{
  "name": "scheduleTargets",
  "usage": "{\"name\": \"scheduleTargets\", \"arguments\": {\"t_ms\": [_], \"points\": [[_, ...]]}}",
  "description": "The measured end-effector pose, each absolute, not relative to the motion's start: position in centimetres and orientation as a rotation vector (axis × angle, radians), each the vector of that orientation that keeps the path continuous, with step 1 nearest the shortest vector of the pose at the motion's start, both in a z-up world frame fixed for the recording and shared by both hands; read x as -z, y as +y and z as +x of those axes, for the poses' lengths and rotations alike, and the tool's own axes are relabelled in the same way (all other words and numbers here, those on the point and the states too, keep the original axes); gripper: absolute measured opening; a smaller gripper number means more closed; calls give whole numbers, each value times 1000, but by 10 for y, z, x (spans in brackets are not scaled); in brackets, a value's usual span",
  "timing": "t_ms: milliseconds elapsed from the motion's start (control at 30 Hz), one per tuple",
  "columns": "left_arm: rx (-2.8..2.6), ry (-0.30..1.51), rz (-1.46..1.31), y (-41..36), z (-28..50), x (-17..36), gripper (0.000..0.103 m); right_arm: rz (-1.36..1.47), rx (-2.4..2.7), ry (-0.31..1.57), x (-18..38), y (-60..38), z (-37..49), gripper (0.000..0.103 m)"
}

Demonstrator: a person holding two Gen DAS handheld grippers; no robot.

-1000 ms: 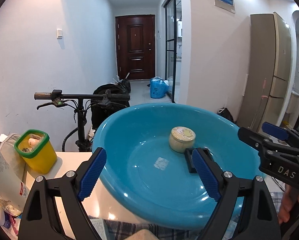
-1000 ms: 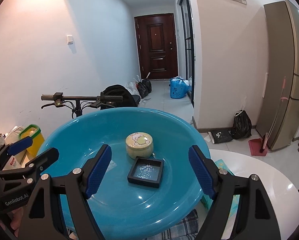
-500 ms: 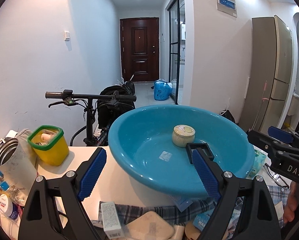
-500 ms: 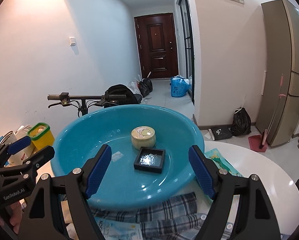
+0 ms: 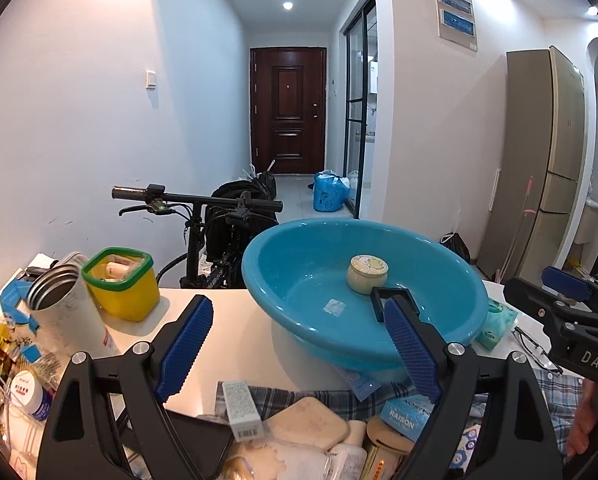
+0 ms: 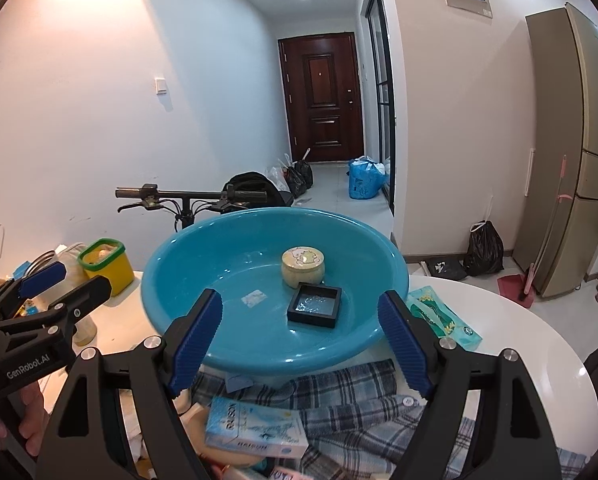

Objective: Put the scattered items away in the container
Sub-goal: 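Withdraw both tools from the basin back toward the cluttered pile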

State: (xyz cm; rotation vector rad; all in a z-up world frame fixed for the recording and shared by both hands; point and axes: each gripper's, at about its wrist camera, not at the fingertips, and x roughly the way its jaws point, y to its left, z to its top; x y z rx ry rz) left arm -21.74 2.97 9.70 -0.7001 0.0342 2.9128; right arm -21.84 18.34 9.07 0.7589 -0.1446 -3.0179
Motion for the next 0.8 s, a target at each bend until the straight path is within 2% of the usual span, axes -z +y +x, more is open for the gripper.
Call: {"name": "scheduleTargets", "arguments": {"t_ms": [200, 300, 800], "points": [[-2922, 46, -665, 25, -189, -105, 89, 726, 3027, -129, -100, 181, -192, 80], [-2923, 42, -652, 21, -177, -108, 89, 692, 3038, -143, -106, 183, -177, 85], [-2923, -4, -679, -4, -139, -103, 90, 660, 3027, -157, -106, 185, -140, 85]]}}
